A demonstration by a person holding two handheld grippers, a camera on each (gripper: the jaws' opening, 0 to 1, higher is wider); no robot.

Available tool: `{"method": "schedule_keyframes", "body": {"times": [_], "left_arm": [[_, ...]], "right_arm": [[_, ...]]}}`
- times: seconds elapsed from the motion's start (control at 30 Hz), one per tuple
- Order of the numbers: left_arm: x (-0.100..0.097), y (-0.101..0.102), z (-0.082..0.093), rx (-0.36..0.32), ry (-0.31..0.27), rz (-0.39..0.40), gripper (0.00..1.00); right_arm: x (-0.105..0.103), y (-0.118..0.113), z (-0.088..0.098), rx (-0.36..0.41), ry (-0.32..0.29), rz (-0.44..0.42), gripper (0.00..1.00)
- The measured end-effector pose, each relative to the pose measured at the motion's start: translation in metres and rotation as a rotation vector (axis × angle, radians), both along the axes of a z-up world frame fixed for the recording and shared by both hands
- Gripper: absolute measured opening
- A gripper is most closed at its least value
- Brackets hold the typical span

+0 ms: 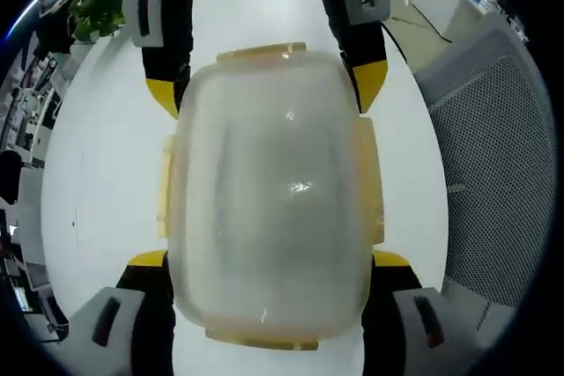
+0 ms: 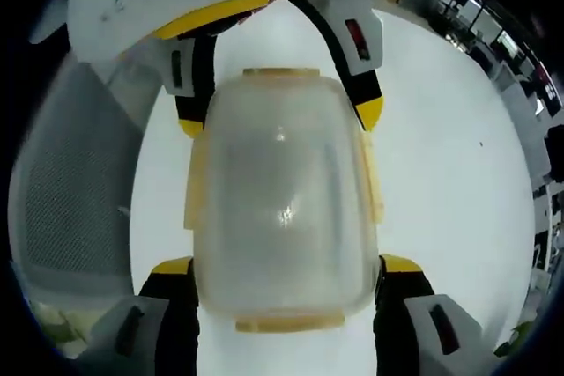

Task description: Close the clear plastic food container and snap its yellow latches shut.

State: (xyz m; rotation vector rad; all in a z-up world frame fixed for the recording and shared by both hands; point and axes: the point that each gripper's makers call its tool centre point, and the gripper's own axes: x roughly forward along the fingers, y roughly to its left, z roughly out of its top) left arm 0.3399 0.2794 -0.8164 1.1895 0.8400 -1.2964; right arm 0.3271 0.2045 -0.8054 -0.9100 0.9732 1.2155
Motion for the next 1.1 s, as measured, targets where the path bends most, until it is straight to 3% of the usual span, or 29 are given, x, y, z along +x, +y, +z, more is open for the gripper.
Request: {"method": "schedule_keyframes", "body": {"times": [1.1], "left_arm": [[-0.001,0.031,0.000,-0.018,0.008,-0.011,0.89]], "right_arm": [[-0.003,0.033,0.000,0.018,0.002,-0.015,0.83]]}}
